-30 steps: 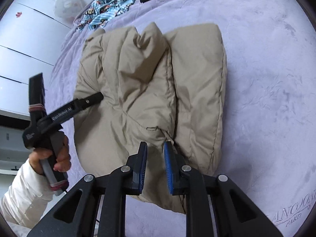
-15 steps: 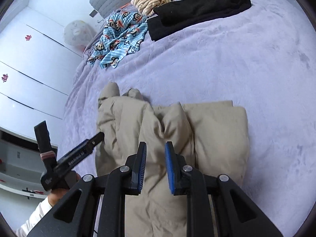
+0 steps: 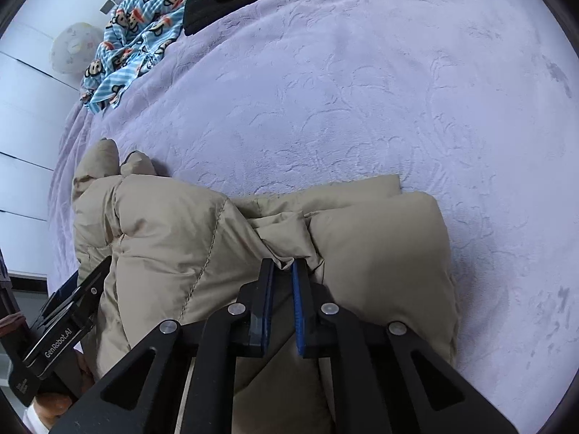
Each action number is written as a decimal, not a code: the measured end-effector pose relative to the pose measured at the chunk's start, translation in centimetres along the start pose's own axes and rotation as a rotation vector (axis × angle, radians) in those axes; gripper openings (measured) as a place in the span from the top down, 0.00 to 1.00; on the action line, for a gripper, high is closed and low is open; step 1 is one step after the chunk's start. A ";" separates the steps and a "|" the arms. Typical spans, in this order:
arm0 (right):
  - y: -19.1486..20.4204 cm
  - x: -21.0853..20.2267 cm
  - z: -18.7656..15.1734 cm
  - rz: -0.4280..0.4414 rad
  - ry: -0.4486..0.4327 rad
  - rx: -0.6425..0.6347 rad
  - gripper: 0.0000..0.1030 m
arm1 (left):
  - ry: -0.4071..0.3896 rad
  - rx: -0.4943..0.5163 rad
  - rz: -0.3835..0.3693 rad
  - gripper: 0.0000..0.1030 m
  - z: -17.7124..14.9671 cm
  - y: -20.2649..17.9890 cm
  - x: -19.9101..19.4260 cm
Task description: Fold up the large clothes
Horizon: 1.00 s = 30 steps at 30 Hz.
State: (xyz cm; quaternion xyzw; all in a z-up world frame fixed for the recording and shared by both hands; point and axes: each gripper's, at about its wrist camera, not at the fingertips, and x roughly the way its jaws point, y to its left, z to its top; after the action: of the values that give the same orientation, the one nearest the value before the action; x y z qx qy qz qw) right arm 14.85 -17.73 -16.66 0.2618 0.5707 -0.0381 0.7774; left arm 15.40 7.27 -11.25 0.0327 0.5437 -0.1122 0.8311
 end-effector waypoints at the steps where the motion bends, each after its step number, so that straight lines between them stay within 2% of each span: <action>1: 0.3 -0.2 0.1 0.005 0.004 0.005 0.91 | -0.006 0.006 -0.001 0.08 -0.3 0.3 -0.8; 3: 0.8 -1.2 0.0 0.034 0.012 0.016 0.87 | -0.018 0.016 0.008 0.08 -1.4 1.0 -2.7; 7: 1.7 -4.5 -1.9 0.051 -0.002 -0.026 0.86 | -0.009 0.004 -0.007 0.08 -4.5 2.2 -6.0; 12: 2.1 -8.5 -7.2 0.064 -0.016 -0.079 0.86 | 0.048 0.012 -0.011 0.08 -9.8 2.6 -8.1; 16: 1.5 -9.8 -11.3 0.061 0.012 -0.069 0.86 | 0.095 -0.015 -0.019 0.08 -12.9 2.9 -8.9; 22: 0.4 -10.3 -14.6 0.049 0.065 -0.031 0.86 | 0.114 -0.015 -0.016 0.08 -14.6 2.4 -11.0; 30: 0.9 -12.2 -16.4 0.046 0.048 -0.018 0.86 | 0.107 0.005 -0.031 0.05 -15.4 1.7 -14.1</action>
State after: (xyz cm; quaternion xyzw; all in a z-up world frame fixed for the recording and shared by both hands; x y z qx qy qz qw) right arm -3.29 -12.52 -8.73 0.2688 0.5832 -0.0086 0.7665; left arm -3.41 13.74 -4.77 0.0326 0.5875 -0.1245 0.7989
